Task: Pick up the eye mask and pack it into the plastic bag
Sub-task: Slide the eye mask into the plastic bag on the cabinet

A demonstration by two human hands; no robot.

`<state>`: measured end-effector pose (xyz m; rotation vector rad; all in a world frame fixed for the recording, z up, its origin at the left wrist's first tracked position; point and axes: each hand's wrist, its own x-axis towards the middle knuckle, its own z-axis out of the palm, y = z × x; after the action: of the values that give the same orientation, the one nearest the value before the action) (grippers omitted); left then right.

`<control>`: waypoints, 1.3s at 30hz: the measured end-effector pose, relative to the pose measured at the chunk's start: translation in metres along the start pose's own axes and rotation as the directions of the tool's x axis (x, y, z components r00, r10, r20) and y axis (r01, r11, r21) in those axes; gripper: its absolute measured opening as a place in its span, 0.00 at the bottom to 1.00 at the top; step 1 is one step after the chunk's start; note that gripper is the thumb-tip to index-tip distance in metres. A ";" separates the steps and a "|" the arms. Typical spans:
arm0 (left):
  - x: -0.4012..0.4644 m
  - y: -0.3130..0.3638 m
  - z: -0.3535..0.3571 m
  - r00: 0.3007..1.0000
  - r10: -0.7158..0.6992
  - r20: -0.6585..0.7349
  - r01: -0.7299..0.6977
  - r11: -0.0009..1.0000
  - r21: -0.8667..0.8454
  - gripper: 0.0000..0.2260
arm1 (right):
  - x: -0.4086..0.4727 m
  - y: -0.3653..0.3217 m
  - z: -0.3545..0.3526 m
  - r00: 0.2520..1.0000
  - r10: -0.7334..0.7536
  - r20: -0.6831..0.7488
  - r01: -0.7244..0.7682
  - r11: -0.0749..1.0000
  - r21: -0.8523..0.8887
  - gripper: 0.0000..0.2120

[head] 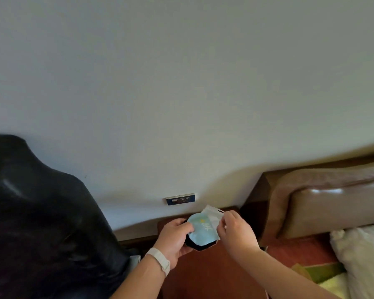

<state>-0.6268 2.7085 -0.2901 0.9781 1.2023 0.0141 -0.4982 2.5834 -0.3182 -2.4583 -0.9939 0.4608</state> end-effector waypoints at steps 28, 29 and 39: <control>0.019 -0.002 0.012 0.995 -0.045 -0.094 0.053 0.995 0.085 0.09 | -0.011 0.009 -0.006 0.903 -0.271 0.333 0.374 0.878 -0.299 0.04; 0.021 -0.004 0.012 0.993 -0.041 -0.108 0.049 0.997 0.064 0.09 | -0.012 0.006 -0.008 0.891 -0.279 0.358 0.398 0.859 -0.322 0.05; 0.022 -0.024 0.021 0.975 0.121 -0.186 -0.103 0.989 0.102 0.07 | -0.012 0.001 -0.001 0.982 -0.145 0.121 0.146 0.989 0.004 0.10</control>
<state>-0.6127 2.6910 -0.3220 1.1451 1.3318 0.1468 -0.5057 2.5738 -0.3165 -2.3640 -1.2157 0.5646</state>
